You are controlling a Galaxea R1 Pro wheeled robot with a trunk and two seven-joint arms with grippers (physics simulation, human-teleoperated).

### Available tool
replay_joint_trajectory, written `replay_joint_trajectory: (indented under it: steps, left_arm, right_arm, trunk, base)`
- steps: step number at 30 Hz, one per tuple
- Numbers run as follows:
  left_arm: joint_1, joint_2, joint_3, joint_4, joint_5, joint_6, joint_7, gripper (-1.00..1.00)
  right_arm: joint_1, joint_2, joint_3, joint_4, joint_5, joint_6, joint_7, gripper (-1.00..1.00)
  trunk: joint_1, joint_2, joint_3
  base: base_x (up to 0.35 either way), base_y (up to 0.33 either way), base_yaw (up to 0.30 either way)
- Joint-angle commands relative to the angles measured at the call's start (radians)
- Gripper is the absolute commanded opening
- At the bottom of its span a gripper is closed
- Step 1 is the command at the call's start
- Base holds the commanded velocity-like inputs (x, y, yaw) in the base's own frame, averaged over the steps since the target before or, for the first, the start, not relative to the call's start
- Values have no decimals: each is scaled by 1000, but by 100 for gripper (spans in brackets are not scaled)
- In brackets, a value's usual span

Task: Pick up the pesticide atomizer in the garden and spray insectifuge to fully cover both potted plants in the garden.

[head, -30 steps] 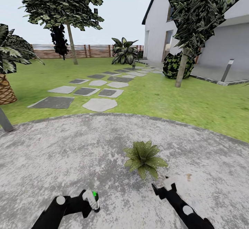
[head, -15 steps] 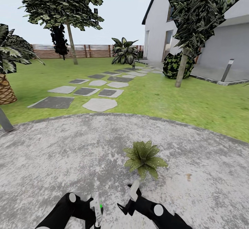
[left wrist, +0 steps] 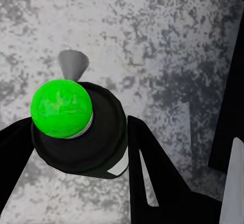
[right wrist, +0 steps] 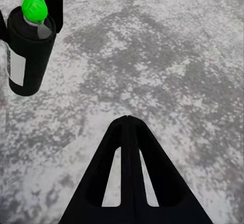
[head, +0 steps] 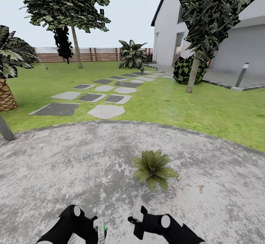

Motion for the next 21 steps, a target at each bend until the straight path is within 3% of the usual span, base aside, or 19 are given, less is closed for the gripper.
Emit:
replay_joint_trajectory:
  steps: [1, 7, 21]
  left_arm:
    - [0, -6, 4, -2, -7, -1, -4, -100]
    - [-8, -65, 4, -7, -9, 1, -3, -100]
    - [-10, -112, 6, -12, -6, 0, -4, -100]
  right_arm:
    - [-3, 0, 0, -1, 12, -6, 17, -100]
    - [-7, 4, 0, -8, 12, -7, 90, -100]
    - [-7, 9, 0, -8, 12, -7, 106, -100]
  trunk:
    - [0, 0, -1]
    - [0, 0, -1]
    - [0, 0, -1]
  base:
    - [0, 0, 0]
    - [0, 0, 0]
    - [0, 0, 0]
